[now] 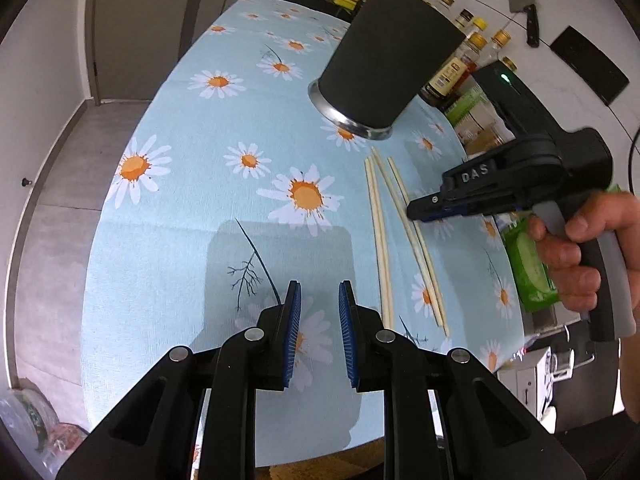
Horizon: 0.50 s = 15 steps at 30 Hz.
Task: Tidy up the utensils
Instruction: 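Grasp a wooden chopstick with the right gripper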
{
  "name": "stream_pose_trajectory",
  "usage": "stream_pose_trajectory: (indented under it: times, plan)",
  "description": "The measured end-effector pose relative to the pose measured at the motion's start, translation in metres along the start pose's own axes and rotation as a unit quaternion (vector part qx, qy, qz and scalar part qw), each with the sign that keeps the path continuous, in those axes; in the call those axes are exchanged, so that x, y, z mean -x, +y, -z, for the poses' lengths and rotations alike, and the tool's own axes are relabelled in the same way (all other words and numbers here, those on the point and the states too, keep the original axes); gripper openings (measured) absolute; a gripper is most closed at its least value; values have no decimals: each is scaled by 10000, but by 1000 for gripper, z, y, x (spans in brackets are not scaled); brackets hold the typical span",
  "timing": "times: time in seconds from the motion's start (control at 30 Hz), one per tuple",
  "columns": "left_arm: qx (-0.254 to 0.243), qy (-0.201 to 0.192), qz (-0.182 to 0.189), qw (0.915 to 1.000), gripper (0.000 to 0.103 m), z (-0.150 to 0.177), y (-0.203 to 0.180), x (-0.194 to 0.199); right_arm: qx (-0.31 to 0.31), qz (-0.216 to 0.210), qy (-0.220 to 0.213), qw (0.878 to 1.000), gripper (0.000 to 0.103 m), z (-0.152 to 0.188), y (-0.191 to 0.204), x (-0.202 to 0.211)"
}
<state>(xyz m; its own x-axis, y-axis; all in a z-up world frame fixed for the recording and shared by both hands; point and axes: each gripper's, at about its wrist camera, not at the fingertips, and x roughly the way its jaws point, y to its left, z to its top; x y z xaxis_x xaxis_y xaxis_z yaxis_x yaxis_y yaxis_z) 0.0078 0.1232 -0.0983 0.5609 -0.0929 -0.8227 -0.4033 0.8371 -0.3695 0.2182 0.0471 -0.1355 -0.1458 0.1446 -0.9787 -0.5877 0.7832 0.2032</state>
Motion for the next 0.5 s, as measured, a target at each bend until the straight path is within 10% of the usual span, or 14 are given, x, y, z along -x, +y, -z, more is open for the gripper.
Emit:
stream_pose_trajectory:
  times: [0.5]
  plan:
    - [-254,333,464,9980,18,-10,3,-10,-186,250,15,9995,6,-10,19,-6]
